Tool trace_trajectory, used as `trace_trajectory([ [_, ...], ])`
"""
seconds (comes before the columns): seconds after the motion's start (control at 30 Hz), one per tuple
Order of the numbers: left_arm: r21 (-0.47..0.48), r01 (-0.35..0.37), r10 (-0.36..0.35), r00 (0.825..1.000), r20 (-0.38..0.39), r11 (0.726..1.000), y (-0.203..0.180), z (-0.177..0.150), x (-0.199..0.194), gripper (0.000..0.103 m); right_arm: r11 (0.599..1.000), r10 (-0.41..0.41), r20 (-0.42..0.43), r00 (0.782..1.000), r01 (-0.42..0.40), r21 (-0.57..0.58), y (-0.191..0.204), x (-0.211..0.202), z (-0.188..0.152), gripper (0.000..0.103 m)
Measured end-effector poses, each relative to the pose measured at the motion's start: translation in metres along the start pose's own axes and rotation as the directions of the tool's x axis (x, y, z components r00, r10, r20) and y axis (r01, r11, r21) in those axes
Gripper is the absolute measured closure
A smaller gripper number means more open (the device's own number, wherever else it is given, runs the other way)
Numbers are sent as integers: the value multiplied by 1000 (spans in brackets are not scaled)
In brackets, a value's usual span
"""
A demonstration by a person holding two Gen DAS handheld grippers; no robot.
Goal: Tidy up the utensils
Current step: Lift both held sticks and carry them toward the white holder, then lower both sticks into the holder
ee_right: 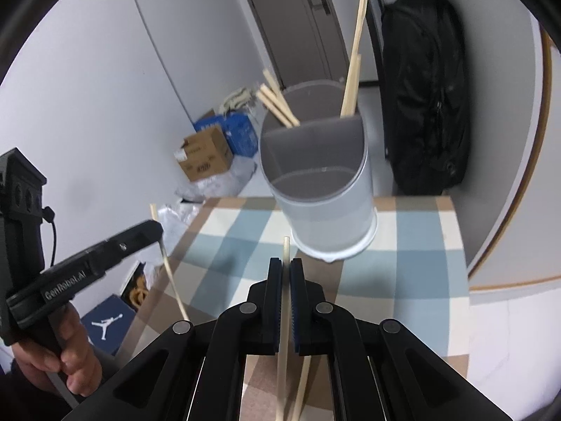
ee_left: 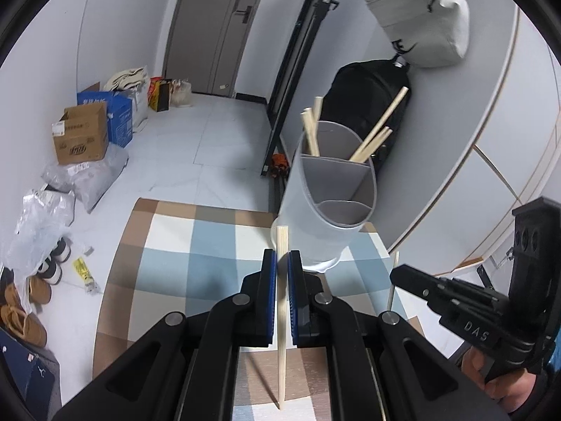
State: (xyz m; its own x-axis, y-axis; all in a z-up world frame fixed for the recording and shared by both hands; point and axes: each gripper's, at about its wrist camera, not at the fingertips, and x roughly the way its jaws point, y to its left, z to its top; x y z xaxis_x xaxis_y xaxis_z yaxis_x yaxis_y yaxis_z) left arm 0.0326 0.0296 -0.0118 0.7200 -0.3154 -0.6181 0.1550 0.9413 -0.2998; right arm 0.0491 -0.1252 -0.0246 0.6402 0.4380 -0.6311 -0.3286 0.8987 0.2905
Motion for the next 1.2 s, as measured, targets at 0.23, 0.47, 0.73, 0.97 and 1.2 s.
trace_trajectory([
  [0.23,4,19,-19,1000,19,1000,-12,10,-6,101,999,33,96,995,-35,19,-3,-22,14,99],
  [0.47,5,23,-23,999,42,1000,-24,24,-12,101,998,61,154,986,-63,8,0,-34,27,99],
  [0.73,9,36,-36,991,127,999,-43,63,-27,101,996,83,244,966,-77,-34,-1,-57,66,99],
  [0.97,42,47,-55,975,215,998,-63,121,-27,101,995,96,353,931,-76,-70,-6,-84,126,99],
  [1.2,61,23,-39,963,268,998,-69,159,-9,101,995,95,415,905,-69,-79,-17,-85,178,99],
])
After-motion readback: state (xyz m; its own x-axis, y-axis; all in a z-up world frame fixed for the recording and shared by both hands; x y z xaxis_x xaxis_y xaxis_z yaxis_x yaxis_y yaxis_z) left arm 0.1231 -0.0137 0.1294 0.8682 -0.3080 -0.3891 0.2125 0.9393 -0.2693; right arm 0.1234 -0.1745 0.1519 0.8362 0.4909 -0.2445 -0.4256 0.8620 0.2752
